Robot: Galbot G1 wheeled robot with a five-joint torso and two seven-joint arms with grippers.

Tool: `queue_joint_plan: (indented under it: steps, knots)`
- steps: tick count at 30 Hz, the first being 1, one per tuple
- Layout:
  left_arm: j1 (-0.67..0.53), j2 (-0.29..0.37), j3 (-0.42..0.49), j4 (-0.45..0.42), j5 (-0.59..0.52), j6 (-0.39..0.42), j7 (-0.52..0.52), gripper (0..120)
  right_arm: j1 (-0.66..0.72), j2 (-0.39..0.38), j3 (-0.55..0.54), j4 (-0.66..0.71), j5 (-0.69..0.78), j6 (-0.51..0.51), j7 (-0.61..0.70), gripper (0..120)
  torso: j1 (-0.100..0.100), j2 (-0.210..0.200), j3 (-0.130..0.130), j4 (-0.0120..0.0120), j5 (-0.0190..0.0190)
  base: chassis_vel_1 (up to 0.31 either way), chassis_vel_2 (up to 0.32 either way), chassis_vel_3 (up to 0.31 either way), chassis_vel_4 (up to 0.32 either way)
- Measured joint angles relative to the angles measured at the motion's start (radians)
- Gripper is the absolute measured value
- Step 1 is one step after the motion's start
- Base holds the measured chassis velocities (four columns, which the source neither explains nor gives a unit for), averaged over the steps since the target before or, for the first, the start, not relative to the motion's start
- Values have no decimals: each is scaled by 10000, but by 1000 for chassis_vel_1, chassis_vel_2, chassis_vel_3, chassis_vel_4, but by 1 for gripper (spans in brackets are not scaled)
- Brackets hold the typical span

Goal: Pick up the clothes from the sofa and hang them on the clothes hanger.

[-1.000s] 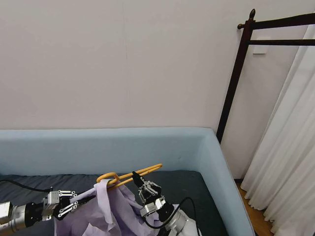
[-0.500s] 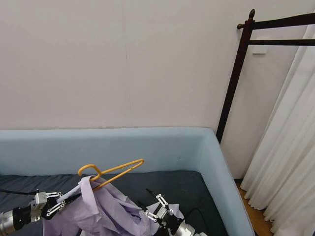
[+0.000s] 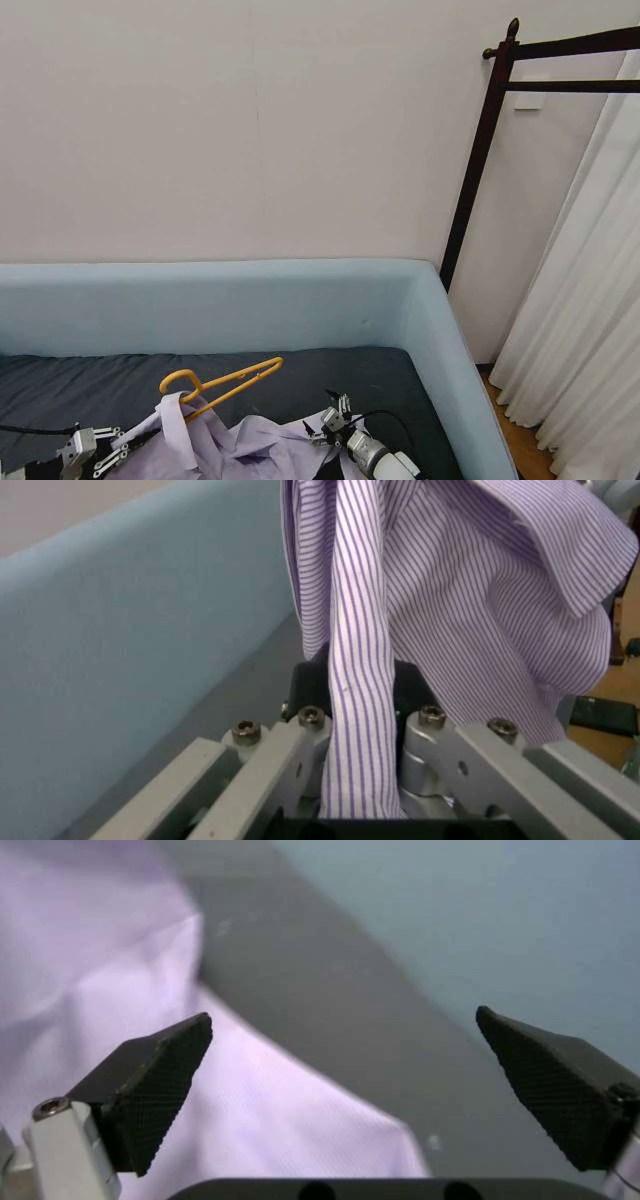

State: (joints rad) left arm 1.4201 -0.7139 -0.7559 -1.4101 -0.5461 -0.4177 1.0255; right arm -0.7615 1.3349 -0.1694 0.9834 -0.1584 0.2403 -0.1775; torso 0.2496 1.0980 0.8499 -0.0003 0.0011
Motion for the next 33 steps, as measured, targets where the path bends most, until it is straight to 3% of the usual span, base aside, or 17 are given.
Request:
queue_joint_plan:
  steps: [6,13,18,20,26,33]
  knots:
    - [-90,-1,2,285,134,-244,-2,6,-78,-87,41,47,-927,229,-912,100,0,0,0,-2,-1,0,0,0,0]
    - [-271,-64,104,396,170,-346,-2,6,-26,240,2,-291,-1723,117,-419,99,0,0,0,-1,-1,0,0,0,0]
    - [-314,-87,143,320,147,-347,-1,6,89,614,21,-754,-2268,-79,130,84,1,0,0,0,-1,0,0,0,0]
    - [-313,-87,159,261,112,-368,-2,6,208,865,63,-1070,-2483,-167,300,71,0,1,-1,1,-1,0,0,0,0]
    - [-345,-74,185,326,76,-440,-4,6,351,1037,200,-1368,-2804,-103,-66,52,1,0,0,0,-1,0,0,0,0]
    - [-444,-101,237,443,68,-482,-7,6,401,1223,449,-1675,-3299,106,-567,22,1,0,0,0,-1,0,0,0,0]
